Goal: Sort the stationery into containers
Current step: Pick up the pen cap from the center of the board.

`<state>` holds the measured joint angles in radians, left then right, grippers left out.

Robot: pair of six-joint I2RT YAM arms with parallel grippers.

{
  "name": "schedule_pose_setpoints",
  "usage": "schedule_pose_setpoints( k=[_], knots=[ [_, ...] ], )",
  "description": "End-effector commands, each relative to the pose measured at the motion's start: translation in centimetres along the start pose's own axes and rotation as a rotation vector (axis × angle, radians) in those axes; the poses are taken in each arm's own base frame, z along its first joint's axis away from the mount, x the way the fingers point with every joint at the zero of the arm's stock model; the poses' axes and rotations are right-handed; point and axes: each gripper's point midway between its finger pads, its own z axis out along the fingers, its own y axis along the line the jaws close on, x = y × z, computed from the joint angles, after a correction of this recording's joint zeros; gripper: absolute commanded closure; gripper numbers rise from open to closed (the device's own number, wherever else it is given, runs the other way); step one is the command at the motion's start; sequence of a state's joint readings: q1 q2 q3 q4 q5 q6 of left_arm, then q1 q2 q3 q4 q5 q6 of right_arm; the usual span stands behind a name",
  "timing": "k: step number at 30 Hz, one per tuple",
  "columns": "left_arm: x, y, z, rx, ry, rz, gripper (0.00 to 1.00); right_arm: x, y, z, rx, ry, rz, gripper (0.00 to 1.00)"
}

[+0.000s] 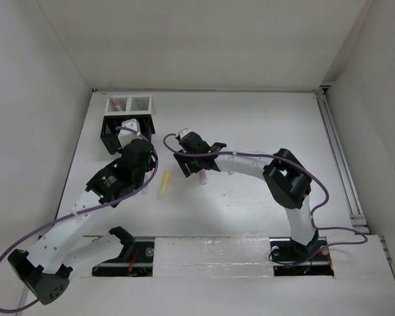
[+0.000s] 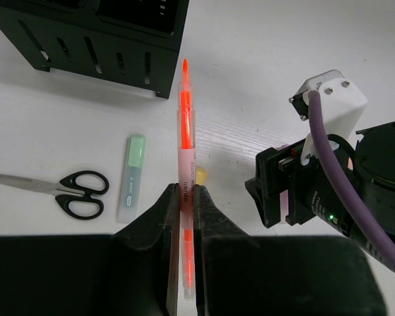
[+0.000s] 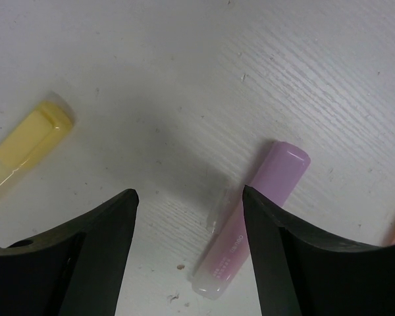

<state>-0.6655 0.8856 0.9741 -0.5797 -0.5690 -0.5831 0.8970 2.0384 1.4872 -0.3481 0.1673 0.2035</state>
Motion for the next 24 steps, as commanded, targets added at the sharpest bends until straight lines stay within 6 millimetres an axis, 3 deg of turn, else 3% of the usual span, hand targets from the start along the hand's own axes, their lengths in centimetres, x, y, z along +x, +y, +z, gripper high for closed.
schedule_pose_setpoints(
  k=[1,12,24],
  knots=[
    [-0.3,0.0,0.1,0.003,-0.015,0.001,1.0,0.3,0.5,1.2,-0.016,-0.009,0.019,0.3],
    [-0.3,0.0,0.1,0.003,-0.015,0.001,1.0,1.6,0.6,1.5,-0.019,0.017,0.045,0.32],
    [-0.3,0.0,0.1,0.003,-0.015,0.001,1.0,2.1,0.1,0.9,0.004,0.026,0.064,0.42]
  ],
)
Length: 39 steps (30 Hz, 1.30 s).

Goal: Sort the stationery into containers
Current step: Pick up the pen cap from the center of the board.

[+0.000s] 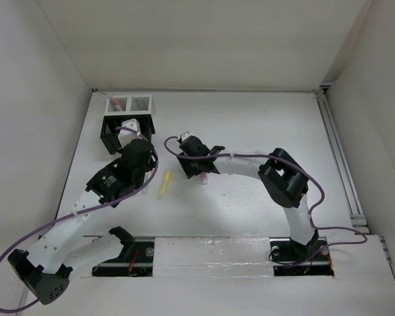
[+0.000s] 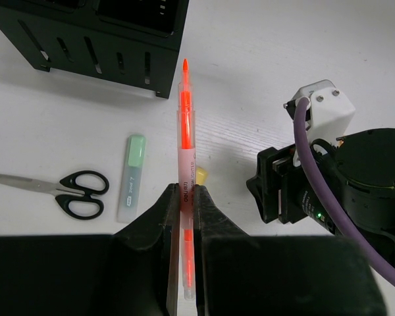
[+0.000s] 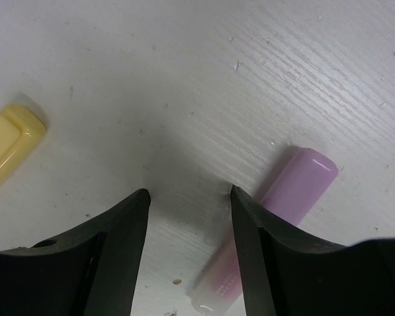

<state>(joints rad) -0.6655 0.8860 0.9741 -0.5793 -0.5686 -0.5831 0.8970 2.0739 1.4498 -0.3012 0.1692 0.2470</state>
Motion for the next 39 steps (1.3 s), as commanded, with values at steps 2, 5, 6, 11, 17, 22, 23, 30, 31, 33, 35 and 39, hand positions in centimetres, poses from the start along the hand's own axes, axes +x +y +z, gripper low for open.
schedule_pose_setpoints(
  k=[2,5,6,11,17,22,23,30,31,33,35,39],
  knots=[
    [-0.3,0.0,0.1,0.003,-0.015,0.001,1.0,0.4,-0.2,-0.8,0.007,0.008,0.023,0.42],
    [-0.3,0.0,0.1,0.003,-0.015,0.001,1.0,0.4,-0.3,-0.8,0.016,0.006,0.023,0.42],
    [-0.3,0.0,0.1,0.003,-0.015,0.001,1.0,0.6,-0.4,-0.8,0.019,0.014,0.021,0.42],
    [-0.3,0.0,0.1,0.003,-0.015,0.001,1.0,0.8,-0.4,-1.3,0.031,0.009,0.023,0.43],
    [-0.5,0.1,-0.1,0.007,-0.021,-0.004,1.0,1.2,-0.4,-1.2,0.033,0.018,0.03,0.53],
    [-0.5,0.1,-0.1,0.007,-0.021,-0.004,1.0,1.7,-0.4,-1.2,0.027,0.029,0.029,0.62],
    [-0.5,0.1,-0.1,0.007,-0.021,-0.004,1.0,1.7,-0.4,-1.2,0.027,0.029,0.029,0.63],
    [-0.5,0.1,-0.1,0.007,-0.021,-0.004,1.0,2.0,-0.2,-1.0,0.019,0.033,0.038,0.75],
    [-0.5,0.1,-0.1,0.007,-0.021,-0.004,1.0,2.5,-0.4,-1.0,0.022,0.043,0.036,0.75],
    [-0.5,0.1,-0.1,0.007,-0.021,-0.004,1.0,2.2,-0.3,-1.2,0.019,0.035,0.038,0.78],
    [-0.5,0.1,-0.1,0.007,-0.021,-0.004,1.0,2.6,-0.4,-1.2,0.022,0.043,0.045,0.82],
    [-0.5,0.1,-0.1,0.007,-0.021,-0.004,1.0,2.5,-0.2,-1.3,0.011,0.038,0.047,1.0]
  ],
)
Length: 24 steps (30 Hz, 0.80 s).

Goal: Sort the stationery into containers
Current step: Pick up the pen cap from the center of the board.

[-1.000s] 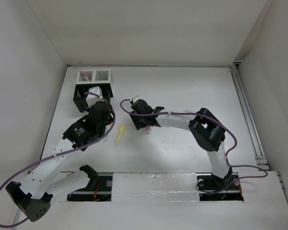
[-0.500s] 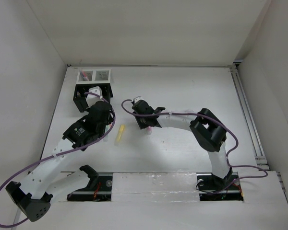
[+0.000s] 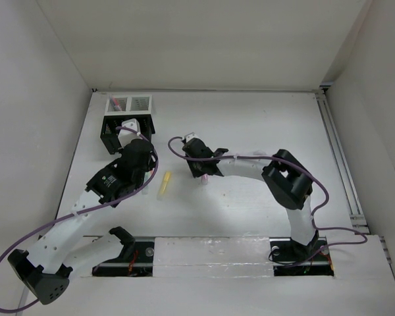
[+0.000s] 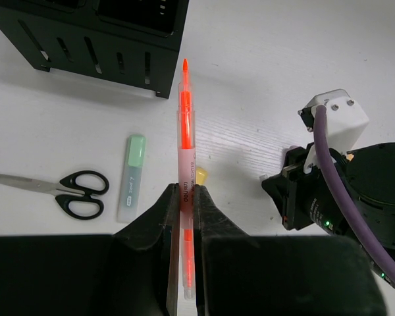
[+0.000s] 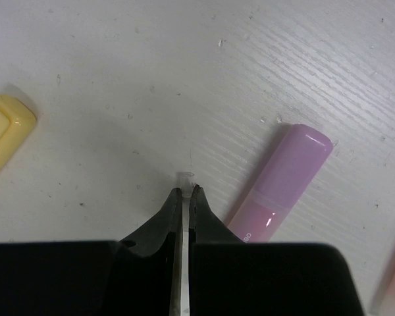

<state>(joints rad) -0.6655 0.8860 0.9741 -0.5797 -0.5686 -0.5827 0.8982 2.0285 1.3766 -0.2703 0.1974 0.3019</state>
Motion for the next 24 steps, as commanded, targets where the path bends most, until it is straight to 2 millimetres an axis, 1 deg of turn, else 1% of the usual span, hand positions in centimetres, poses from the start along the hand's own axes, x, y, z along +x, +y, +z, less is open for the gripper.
schedule_pose_setpoints(
  k=[1,3,4,5,6,7,8,9,10,11,12,13,14,15,16,17,18,19,20,21,22,23,24],
  knots=[
    [-0.5,0.0,-0.1,0.007,-0.022,-0.005,1.0,1.6,0.7,-0.7,-0.038,0.048,-0.006,1.0],
    [-0.3,0.2,-0.1,0.003,-0.016,0.001,1.0,1.0,1.2,-1.5,-0.074,0.022,0.0,1.0],
    [-0.3,0.2,-0.1,0.003,-0.016,0.001,1.0,0.4,1.6,-2.0,-0.096,0.001,0.005,1.0],
    [-0.5,0.2,-0.4,0.009,-0.024,-0.006,1.0,-0.6,2.0,-2.5,-0.122,-0.038,0.002,1.0],
    [-0.5,-0.1,-0.4,0.025,-0.021,-0.011,1.0,-0.9,2.2,-3.2,-0.138,-0.056,0.005,1.0],
    [-1.1,-0.3,-0.8,0.051,-0.04,-0.017,1.0,-2.7,2.3,-4.9,-0.158,-0.118,0.001,1.0],
    [-0.7,-0.7,-0.9,0.08,-0.029,-0.012,1.0,-4.4,2.9,-5.9,-0.19,-0.188,0.011,1.0],
    [-1.0,-1.0,-1.1,0.106,-0.035,-0.002,1.0,-4.6,2.7,-6.6,-0.199,-0.22,-0.001,1.0],
    [-0.8,-1.3,-1.2,0.129,-0.034,0.003,1.0,-6.4,2.9,-8.6,-0.219,-0.29,0.001,1.0],
    [-1.1,-2.0,-1.7,0.178,-0.038,-0.003,1.0,-7.2,3.1,-9.6,-0.24,-0.327,-0.008,1.0],
    [-0.7,-2.3,-1.6,0.197,-0.027,0.011,1.0,-8.8,3.4,-10.8,-0.279,-0.381,0.001,1.0],
    [-0.7,-2.7,-1.7,0.222,-0.022,0.018,1.0,-9.1,3.5,-11.6,-0.295,-0.411,-0.006,1.0],
    [-1.0,-3.1,-2.0,0.252,-0.031,0.026,1.0,-10.7,3.5,-14.2,-0.318,-0.49,0.003,1.0],
    [-0.2,-3.7,-2.1,0.29,-0.001,0.045,1.0,-11.8,3.0,-15.5,-0.324,-0.543,0.016,1.0],
    [-0.2,-4.2,-2.3,0.321,0.002,0.051,1.0,-13.7,2.7,-17.2,-0.349,-0.633,0.04,1.0],
    [-0.4,-4.7,-2.9,0.364,-0.004,0.054,1.0,-14.4,2.0,-19.2,-0.357,-0.7,0.053,1.0],
    [-0.5,-6.0,-3.8,0.454,-0.004,0.074,1.0,-15.2,1.7,-20.4,-0.374,-0.75,0.094,1.0],
    [-0.1,-6.6,-4.1,0.502,0.004,0.091,1.0,-17.2,1.0,-22.5,-0.405,-0.858,0.126,1.0],
    [-0.2,-7.2,-4.9,0.557,0.001,0.101,1.0,-17.0,0.6,-23.1,-0.423,-0.89,0.15,1.0],
    [-0.5,-7.8,-5.8,0.616,-0.017,0.106,1.0,-17.8,0.2,-25.5,-0.465,-0.958,0.211,1.0],
    [0.1,-8.6,-6.8,0.697,-0.004,0.135,1.0,-18.2,-0.2,-26.8,-0.489,-1.012,0.242,1.0],
    [-0.1,-9.0,-7.6,0.746,-0.013,0.144,1.0,-19.5,-0.9,-29.4,-0.524,-1.122,0.285,1.0],
    [0.0,-9.2,-8.3,0.787,-0.02,0.152,1.0,-18.9,-1.2,-30.4,-0.55,-1.157,0.322,1.0]
  ],
)
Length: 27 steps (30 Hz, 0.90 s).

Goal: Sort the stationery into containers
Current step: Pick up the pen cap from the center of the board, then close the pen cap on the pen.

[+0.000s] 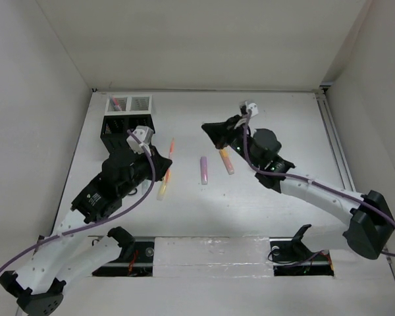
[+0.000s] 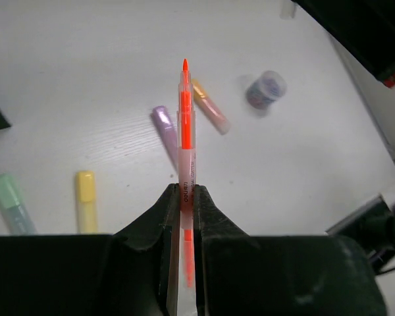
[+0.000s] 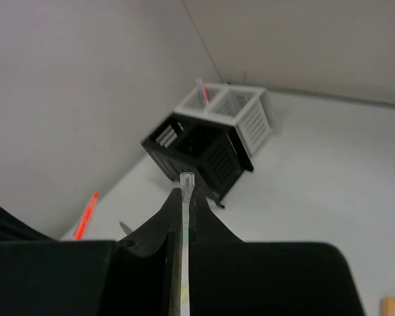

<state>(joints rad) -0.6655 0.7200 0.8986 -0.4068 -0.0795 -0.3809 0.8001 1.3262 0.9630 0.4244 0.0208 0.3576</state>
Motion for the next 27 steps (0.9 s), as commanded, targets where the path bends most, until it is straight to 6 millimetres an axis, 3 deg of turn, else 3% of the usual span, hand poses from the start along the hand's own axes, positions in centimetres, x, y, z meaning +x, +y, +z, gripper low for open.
schedule_pose_setpoints(
  k=[1,2,6,8,9,11,13,18,22,23,27],
  knots=[
    [-1.2,-4.9,-1.9,0.298,-0.045,0.075,1.0,-7.2,2.6,-2.1,-0.137,-0.328,0.153,1.0],
    [-0.8,-5.2,-2.1,0.322,-0.037,0.089,1.0,-8.9,3.0,-2.8,-0.172,-0.411,0.17,1.0],
    [0.0,-6.5,-2.1,0.405,0.004,0.115,1.0,-10.0,4.8,-4.2,-0.225,-0.49,0.318,1.0],
    [0.4,-6.7,-2.0,0.423,0.023,0.125,1.0,-8.7,5.0,-3.9,-0.209,-0.475,0.383,1.0],
    [0.2,-6.8,-2.0,0.426,0.014,0.126,1.0,-9.6,5.6,-4.7,-0.241,-0.525,0.414,1.0],
    [0.3,-7.0,-2.1,0.438,0.019,0.127,1.0,-8.0,5.3,-4.9,-0.256,-0.534,0.5,1.0],
    [0.3,-7.0,-2.1,0.438,0.019,0.127,1.0,-9.1,5.9,-6.3,-0.32,-0.614,0.556,1.0],
    [0.1,-7.0,-2.8,0.446,-0.002,0.129,1.0,-7.6,6.6,-5.7,-0.321,-0.547,0.579,1.0],
    [0.0,-7.2,-2.8,0.458,-0.008,0.13,1.0,-7.6,7.1,-6.5,-0.366,-0.569,0.604,1.0],
    [0.0,-7.2,-2.8,0.458,-0.008,0.13,1.0,-8.6,7.3,-7.1,-0.395,-0.613,0.629,1.0],
    [0.2,-7.3,-2.7,0.463,0.004,0.13,1.0,-8.0,7.1,-7.4,-0.411,-0.617,0.659,1.0]
  ],
)
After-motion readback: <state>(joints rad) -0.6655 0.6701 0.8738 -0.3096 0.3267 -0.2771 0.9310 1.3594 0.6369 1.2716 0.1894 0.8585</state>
